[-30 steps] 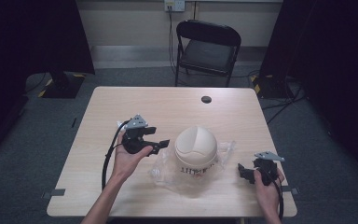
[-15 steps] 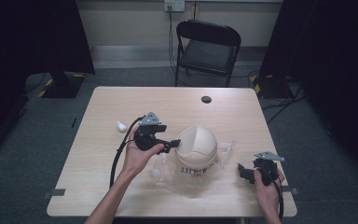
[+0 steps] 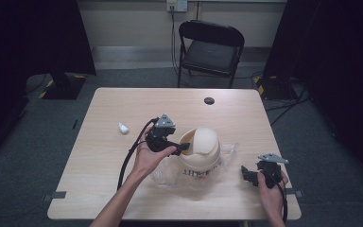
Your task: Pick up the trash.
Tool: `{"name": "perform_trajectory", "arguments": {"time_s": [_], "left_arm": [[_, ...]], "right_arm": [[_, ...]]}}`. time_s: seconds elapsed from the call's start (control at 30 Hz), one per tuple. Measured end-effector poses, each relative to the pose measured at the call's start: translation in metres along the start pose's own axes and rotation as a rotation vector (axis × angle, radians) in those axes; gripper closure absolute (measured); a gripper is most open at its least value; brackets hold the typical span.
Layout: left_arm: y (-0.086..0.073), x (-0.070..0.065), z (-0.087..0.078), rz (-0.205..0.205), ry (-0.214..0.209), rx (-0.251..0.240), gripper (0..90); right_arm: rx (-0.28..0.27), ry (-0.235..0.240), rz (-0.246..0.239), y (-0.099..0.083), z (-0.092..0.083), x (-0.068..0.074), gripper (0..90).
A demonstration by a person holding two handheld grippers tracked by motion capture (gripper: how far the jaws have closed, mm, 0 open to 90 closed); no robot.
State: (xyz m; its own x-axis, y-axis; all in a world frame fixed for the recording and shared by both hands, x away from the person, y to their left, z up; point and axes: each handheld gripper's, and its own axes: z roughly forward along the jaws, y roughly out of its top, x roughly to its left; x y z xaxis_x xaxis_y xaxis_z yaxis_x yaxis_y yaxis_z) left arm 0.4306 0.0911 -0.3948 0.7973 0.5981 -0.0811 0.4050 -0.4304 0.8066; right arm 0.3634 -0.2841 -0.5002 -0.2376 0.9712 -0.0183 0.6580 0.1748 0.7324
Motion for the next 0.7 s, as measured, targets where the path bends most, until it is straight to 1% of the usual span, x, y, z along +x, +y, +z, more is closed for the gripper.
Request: {"name": "perform_trajectory", "arguments": {"time_s": [0.03, 0.07, 0.1, 0.13, 0.17, 0.27, 0.3, 0.37, 0.43, 0.5, 0.53, 0.6, 0.7], "left_arm": [[0.001, 0.001, 0.002, 0.006, 0.0, 0.01, 17.5], [0.001, 0.002, 0.003, 0.001, -0.004, 0.012, 16.9], [0.002, 0.002, 0.004, 0.007, 0.002, 0.013, 17.3], [0.002, 0.002, 0.005, 0.001, 0.001, 0.016, 17.3], [0.002, 0.002, 0.006, 0.01, 0.0, 0.022, 17.3], [0.002, 0.001, 0.011, 0.016, 0.005, 0.043, 17.3], [0.002, 0.001, 0.012, 0.018, 0.001, 0.047, 17.2], [0.002, 0.0, 0.015, 0.01, -0.004, 0.043, 17.1], [0.002, 0.0, 0.017, 0.004, -0.023, 0.038, 17.2], [0.003, 0.0, 0.017, -0.001, -0.017, 0.041, 17.1], [0.003, -0.001, 0.018, -0.008, -0.021, 0.031, 17.1], [0.004, -0.002, 0.019, -0.007, -0.03, 0.035, 17.6], [0.004, -0.001, 0.018, -0.001, -0.026, 0.033, 17.8]], "right_arm": [[0.0, 0.0, 0.0, 0.0, 0.0, 0.0, 10.5], [0.0, 0.0, 0.0, 0.0, 0.0, 0.0, 10.6], [0.0, 0.0, 0.0, 0.0, 0.0, 0.0, 10.6], [0.0, 0.0, 0.0, 0.0, 0.0, 0.0, 10.5], [0.0, 0.0, 0.0, 0.0, 0.0, 0.0, 10.5], [0.0, 0.0, 0.0, 0.0, 0.0, 0.0, 10.6], [0.0, 0.0, 0.0, 0.0, 0.0, 0.0, 10.5], [0.0, 0.0, 0.0, 0.0, 0.0, 0.0, 10.6], [0.0, 0.0, 0.0, 0.0, 0.0, 0.0, 10.5], [0.0, 0.0, 0.0, 0.0, 0.0, 0.0, 10.6], [0.0, 0.0, 0.0, 0.0, 0.0, 0.0, 10.5], [0.0, 0.0, 0.0, 0.0, 0.0, 0.0, 10.5], [0.0, 0.0, 0.0, 0.0, 0.0, 0.0, 10.6]]}}
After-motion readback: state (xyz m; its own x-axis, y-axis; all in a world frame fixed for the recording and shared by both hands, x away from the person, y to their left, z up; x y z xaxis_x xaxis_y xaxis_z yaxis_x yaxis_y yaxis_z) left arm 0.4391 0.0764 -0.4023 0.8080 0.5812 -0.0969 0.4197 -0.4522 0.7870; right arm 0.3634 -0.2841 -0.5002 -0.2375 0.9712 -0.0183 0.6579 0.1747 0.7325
